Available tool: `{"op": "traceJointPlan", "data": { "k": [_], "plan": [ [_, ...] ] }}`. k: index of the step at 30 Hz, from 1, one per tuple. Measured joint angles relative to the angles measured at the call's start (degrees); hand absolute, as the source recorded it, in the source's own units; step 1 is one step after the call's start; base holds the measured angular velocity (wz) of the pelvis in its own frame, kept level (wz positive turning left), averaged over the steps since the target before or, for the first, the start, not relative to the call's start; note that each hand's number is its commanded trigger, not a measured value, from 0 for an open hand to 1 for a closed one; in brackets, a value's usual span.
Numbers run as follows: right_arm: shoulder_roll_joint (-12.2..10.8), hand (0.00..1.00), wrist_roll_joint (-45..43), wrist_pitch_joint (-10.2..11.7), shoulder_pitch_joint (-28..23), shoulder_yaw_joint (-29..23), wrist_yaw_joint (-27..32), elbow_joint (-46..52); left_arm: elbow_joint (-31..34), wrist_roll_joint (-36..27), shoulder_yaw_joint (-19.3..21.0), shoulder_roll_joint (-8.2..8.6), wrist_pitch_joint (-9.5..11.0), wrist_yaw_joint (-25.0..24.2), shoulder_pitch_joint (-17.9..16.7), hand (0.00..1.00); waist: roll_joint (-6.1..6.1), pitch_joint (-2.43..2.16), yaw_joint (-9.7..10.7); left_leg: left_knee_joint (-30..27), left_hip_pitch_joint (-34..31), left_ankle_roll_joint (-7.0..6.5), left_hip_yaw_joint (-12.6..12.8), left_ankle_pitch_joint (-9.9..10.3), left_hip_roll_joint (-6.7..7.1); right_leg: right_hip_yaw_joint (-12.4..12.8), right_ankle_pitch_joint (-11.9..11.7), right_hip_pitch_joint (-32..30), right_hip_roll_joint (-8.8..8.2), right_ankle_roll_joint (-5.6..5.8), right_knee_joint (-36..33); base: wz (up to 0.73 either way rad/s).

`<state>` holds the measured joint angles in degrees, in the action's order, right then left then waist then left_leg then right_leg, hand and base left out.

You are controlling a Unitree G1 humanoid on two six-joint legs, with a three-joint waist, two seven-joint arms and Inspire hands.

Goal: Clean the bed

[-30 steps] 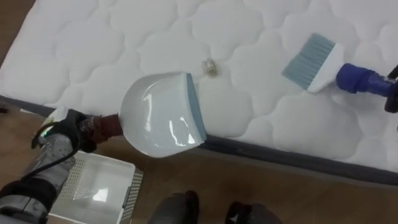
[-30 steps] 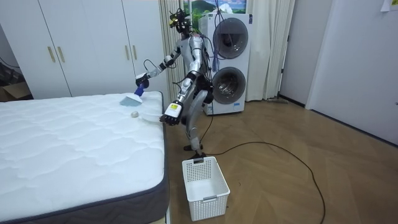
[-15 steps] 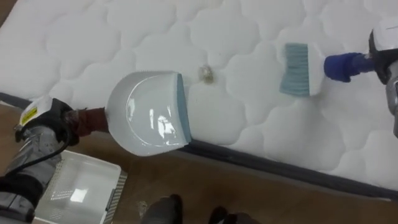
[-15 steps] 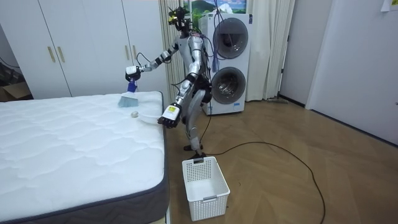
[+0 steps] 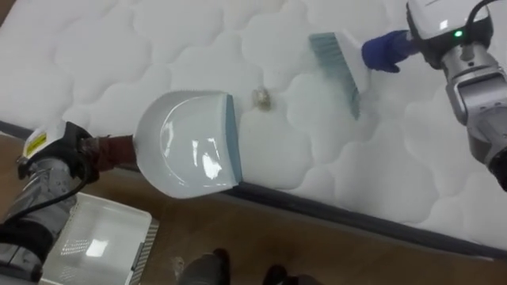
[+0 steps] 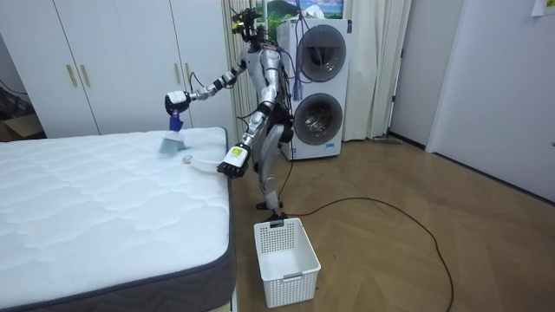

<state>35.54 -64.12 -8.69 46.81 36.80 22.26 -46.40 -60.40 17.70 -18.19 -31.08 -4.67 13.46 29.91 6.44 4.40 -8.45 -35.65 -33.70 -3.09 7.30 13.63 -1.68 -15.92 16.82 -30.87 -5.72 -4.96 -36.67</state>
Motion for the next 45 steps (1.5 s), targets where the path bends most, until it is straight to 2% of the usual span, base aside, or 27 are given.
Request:
{"op": "traceJointPlan", "data": {
  "k": [2,9,12,15,17,20,21,23,30,37,45],
  "plan": [
    [-0.09,1.00,-1.40,0.67,0.00,0.44,-0.49,1.20,0.01,0.49,0.01,0.00,0.09,0.13,0.00,1.00,-0.01,0.00,-0.10,-0.01,-0.08,-0.01,0.00,0.00,0.03,-0.06,-0.05,0.02,-0.05,0.09,0.12,0.00],
    [-0.17,1.00,-1.41,0.72,0.00,0.87,-2.92,3.33,0.13,1.75,0.02,-0.81,0.19,0.14,0.22,1.00,-0.08,-0.02,-0.04,-0.14,-0.37,0.05,-0.10,0.04,-0.02,-0.72,-0.05,-0.17,-0.17,0.08,0.01,0.00],
    [-0.44,1.00,-1.22,0.50,0.00,1.30,-4.92,5.43,0.77,2.63,0.06,-1.74,0.19,-0.10,0.43,1.00,-0.28,-0.04,-0.08,-0.13,-0.39,0.25,-0.05,0.17,-0.25,-0.64,-0.10,-0.23,0.12,0.01,0.08,-0.04],
    [-0.58,1.00,-1.24,0.41,0.14,1.87,-7.13,7.69,1.15,3.32,0.00,-3.39,0.11,-0.87,2.18,1.00,-0.53,-0.03,-0.18,-0.11,-0.78,0.53,-0.05,0.44,-0.71,-0.57,-0.29,-0.67,0.60,-0.33,0.23,-0.05],
    [-0.68,1.00,-1.37,0.48,0.14,2.52,-8.89,9.53,0.99,4.54,-0.01,-4.38,0.03,-1.44,3.55,1.00,-1.65,-0.06,-0.17,-0.20,-0.62,0.59,-0.04,0.47,-0.85,-0.45,-0.38,-0.56,0.79,-0.47,0.28,-0.05],
    [-0.73,1.00,-1.25,0.47,0.14,2.54,-10.82,10.78,0.70,5.45,-0.01,-4.71,-0.01,-1.69,4.10,1.00,-3.60,-0.15,-0.28,-0.11,-0.51,0.58,0.33,0.46,-0.73,0.15,-0.38,-0.96,0.70,-0.46,-0.11,-0.09],
    [-0.85,1.00,-1.15,0.47,0.14,2.54,-11.08,10.85,0.56,5.56,-0.02,-4.88,-0.05,-1.72,4.19,1.00,-3.78,-0.13,-0.28,-0.09,-0.51,0.58,0.37,0.46,-0.74,0.17,-0.38,-1.06,0.69,-0.47,-0.16,-0.14],
    [-1.66,1.00,-0.28,0.43,0.14,2.56,-12.04,10.88,-0.29,5.56,-0.04,-5.52,-0.17,-1.88,4.24,1.00,-3.85,-0.15,-0.28,-0.16,-0.45,0.65,0.40,0.43,-0.72,0.20,-0.41,-1.44,0.56,-0.57,-1.06,-0.16],
    [-2.35,1.00,1.25,0.42,0.14,2.94,-14.02,11.09,-2.80,5.58,-0.08,-5.55,-0.39,-3.27,4.44,1.00,-3.84,-0.15,-0.12,-1.35,-0.70,0.73,0.50,0.48,-0.89,0.34,-0.38,-1.53,0.51,-0.66,-1.29,-0.05],
    [-4.81,1.00,1.48,0.61,0.40,2.93,-18.29,11.56,-4.80,6.96,-0.10,-5.56,-0.17,-5.71,5.04,1.00,-3.85,-0.14,-0.05,-1.83,-0.67,0.47,0.44,0.76,-1.09,0.05,-0.36,-1.07,0.65,-0.61,-0.80,0.00],
    [-6.34,1.00,4.56,1.19,0.38,2.94,-21.83,12.97,-7.45,6.88,-1.14,-5.58,-0.01,-6.93,5.06,1.00,-3.95,-0.08,0.18,-1.50,-0.61,0.47,0.41,0.76,-0.79,0.05,-0.35,-1.08,0.61,-0.62,-0.89,0.00]
  ]
}}
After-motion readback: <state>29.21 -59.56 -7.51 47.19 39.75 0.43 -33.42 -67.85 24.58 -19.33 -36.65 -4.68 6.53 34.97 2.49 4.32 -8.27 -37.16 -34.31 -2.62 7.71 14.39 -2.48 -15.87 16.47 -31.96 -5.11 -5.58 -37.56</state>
